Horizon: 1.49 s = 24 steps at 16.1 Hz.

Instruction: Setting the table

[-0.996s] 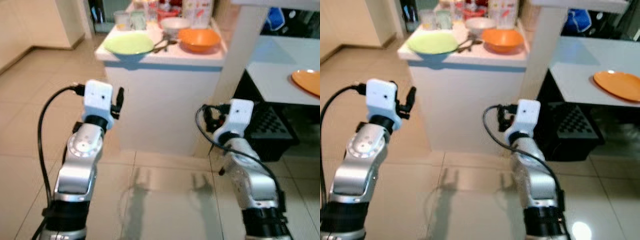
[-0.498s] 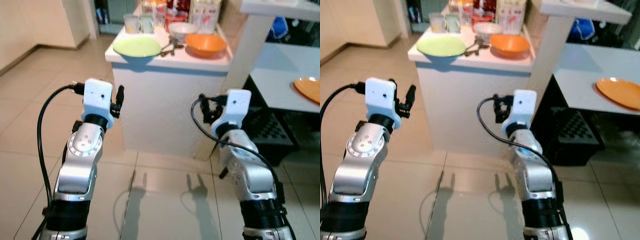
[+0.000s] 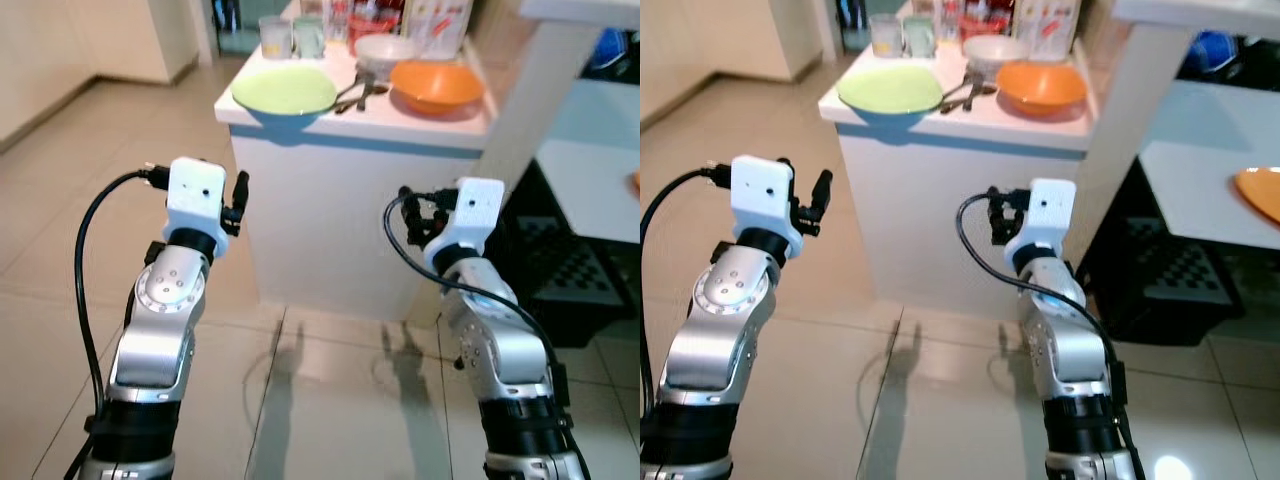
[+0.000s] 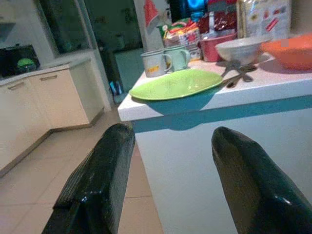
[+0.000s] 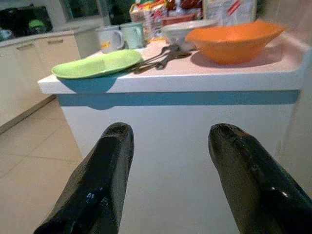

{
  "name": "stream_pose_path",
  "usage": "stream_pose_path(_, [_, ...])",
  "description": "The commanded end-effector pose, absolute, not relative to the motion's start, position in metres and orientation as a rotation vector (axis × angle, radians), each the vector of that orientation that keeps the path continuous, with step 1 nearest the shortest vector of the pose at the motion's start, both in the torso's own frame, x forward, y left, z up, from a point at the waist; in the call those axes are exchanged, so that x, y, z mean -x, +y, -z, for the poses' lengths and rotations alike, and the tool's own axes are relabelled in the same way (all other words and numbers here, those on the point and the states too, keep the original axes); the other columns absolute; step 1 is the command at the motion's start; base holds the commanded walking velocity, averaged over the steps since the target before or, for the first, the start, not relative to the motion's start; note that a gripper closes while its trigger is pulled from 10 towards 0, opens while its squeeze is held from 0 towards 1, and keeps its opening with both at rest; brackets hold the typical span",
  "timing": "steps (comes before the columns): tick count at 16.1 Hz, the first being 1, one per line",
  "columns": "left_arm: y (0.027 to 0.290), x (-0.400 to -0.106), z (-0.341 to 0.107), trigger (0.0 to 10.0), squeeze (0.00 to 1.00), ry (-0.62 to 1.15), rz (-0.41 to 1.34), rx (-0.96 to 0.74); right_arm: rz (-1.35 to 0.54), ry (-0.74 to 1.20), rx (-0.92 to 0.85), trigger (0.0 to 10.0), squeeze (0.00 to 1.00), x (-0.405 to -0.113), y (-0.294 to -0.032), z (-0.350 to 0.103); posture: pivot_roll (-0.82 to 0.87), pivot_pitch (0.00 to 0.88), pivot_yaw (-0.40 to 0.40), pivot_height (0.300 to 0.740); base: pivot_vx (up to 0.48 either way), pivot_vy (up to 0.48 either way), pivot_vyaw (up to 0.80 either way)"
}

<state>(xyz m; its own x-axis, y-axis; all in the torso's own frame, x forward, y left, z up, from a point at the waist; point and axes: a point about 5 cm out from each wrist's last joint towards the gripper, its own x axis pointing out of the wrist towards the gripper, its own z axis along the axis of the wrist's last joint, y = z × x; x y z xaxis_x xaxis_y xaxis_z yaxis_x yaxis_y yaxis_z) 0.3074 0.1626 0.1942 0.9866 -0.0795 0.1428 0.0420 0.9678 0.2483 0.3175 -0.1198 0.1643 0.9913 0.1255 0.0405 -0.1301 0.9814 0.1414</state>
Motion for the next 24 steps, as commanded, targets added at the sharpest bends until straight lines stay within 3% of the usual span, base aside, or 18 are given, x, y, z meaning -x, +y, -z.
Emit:
stream_pose_path(1, [0.16,-0.308,-0.199,10.0,0.0,-0.167,0.069,-0.249,-0.127,-0.045,-0.152,10.0,0.0,-0.319,-0.122,-0.167,0.03,0.0,-0.006,0.74,0.345,0.0,0.0])
stream_pose_path(16, [0.16,-0.307,-0.198,10.0,0.0,-0.161,0.078,-0.254,-0.123,-0.08,-0.19,10.0,0.0,-0.32,-0.123,-0.176,0.03,0.0,-0.001,0.74,0.345,0.0,0.0])
stream_pose_path(19, [0.16,-0.307,-0.198,10.0,0.0,-0.16,0.08,-0.254,-0.132,-0.087,-0.195,10.0,0.0,-0.322,-0.123,-0.179,0.03,0.0,-0.001,0.74,0.344,0.0,-0.71])
stream_pose_path(24, [0.161,-0.308,-0.198,10.0,0.0,-0.161,0.082,-0.257,-0.136,-0.099,-0.185,10.0,0.0,-0.324,-0.122,-0.182,0.03,0.0,0.001,0.74,0.344,0.0,0.0])
